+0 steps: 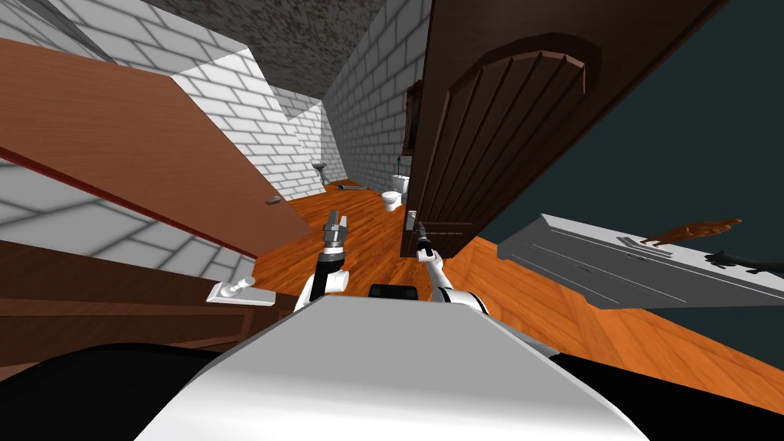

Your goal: Push the door open

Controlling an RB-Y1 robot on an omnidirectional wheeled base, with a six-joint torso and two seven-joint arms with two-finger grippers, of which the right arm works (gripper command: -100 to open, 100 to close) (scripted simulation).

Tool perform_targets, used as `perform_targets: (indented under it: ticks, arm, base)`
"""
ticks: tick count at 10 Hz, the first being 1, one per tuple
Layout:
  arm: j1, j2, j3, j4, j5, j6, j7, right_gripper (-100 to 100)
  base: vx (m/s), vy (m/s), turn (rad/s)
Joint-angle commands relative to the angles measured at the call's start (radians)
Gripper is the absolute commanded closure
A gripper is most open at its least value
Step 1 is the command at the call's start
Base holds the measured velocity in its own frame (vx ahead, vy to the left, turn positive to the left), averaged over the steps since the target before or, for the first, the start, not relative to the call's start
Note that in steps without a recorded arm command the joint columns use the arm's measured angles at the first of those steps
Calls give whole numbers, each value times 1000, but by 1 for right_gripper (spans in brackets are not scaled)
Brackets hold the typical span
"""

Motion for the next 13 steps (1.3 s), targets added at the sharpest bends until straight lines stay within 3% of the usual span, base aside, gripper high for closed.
perform_targets:
  ticks: [1, 10, 11, 13]
  arm:
    - [-5, 12, 5, 5, 3, -2, 6, -100]
    - [-5, 12, 5, 5, 3, -2, 6, -100]
    - [-5, -17, 5, 4, 3, -2, 6, -100]
    - [-5, -49, 5, 4, 2, -2, 6, -100]
  base:
    - [-11, -22, -54]
    - [0, 0, 0]
    - [40, -37, -27]
    - [81, -72, -19]
